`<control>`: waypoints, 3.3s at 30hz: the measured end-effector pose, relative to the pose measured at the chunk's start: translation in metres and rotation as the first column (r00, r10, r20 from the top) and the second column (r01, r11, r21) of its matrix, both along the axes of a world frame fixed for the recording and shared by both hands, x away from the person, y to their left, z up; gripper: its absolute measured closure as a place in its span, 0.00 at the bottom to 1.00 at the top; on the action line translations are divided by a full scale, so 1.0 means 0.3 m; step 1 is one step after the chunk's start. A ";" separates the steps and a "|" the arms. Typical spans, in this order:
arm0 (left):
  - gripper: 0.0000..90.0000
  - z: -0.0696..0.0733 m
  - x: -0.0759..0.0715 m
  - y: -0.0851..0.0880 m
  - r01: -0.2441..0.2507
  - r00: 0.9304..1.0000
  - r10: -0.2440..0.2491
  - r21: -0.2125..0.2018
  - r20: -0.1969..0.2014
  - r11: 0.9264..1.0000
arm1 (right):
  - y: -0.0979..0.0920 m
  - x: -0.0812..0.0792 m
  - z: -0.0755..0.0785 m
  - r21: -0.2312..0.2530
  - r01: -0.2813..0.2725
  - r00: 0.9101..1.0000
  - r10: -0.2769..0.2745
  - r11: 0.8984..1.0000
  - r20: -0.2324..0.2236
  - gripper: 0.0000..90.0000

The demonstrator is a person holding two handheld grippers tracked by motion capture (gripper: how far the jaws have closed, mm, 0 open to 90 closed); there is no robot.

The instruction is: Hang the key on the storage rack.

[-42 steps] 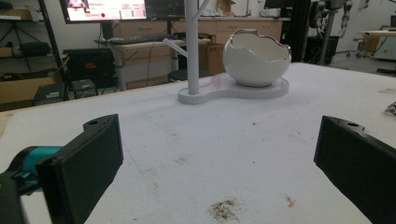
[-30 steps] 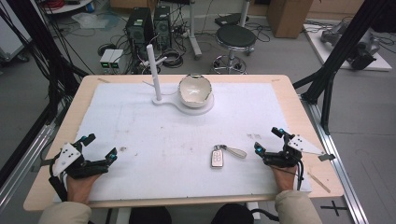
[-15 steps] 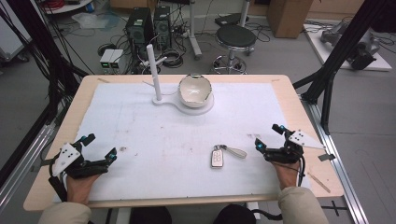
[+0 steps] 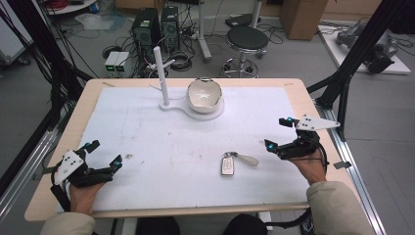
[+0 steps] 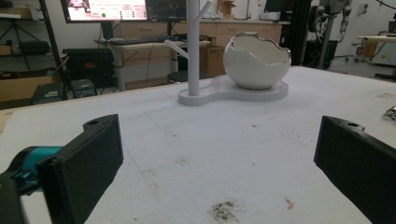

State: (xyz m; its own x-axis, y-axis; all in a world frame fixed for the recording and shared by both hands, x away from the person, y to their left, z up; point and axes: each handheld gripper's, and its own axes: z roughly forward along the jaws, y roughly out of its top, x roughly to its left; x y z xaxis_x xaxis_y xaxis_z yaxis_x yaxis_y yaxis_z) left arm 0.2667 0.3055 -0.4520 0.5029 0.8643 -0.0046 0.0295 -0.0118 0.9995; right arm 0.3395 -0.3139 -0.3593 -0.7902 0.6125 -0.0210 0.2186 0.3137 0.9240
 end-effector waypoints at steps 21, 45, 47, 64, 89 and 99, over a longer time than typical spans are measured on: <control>0.02 0.000 0.000 0.001 0.001 1.000 -0.001 -0.002 0.000 1.000 | 0.170 0.087 -0.068 -0.421 -0.252 0.939 0.114 0.872 -0.326 0.01; 0.02 -0.001 -0.002 0.002 -0.007 1.000 0.007 -0.002 0.006 1.000 | 0.253 0.134 -0.149 -0.540 -0.296 0.897 0.034 0.788 -0.441 0.19; 0.02 -0.001 -0.002 0.003 -0.006 1.000 0.006 -0.004 0.007 1.000 | 0.256 0.137 -0.149 -0.534 -0.298 0.893 0.033 0.791 -0.450 0.25; 0.02 -0.002 -0.003 0.003 -0.005 1.000 0.005 -0.009 0.008 1.000 | 0.295 0.128 -0.168 -0.576 -0.359 0.875 0.050 0.734 -0.481 0.77; 0.02 0.026 0.025 -0.013 0.045 0.998 -0.040 0.098 -0.049 0.994 | 0.334 0.101 -0.068 -0.564 -0.360 0.892 0.095 0.743 -0.442 0.97; 0.02 0.219 0.092 -0.066 0.163 0.986 -0.155 0.162 -0.060 0.973 | 0.376 0.083 0.043 -0.543 -0.371 0.907 0.169 0.753 -0.385 0.97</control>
State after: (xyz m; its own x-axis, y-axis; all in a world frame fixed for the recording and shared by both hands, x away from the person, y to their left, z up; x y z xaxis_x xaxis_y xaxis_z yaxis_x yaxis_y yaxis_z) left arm 0.2942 0.2858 -0.3863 0.6364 0.7641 0.1055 0.0606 -0.1859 0.9807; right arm 0.3645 -0.2010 -0.3465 -0.9484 0.3141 -0.0440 0.2650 0.8608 0.4346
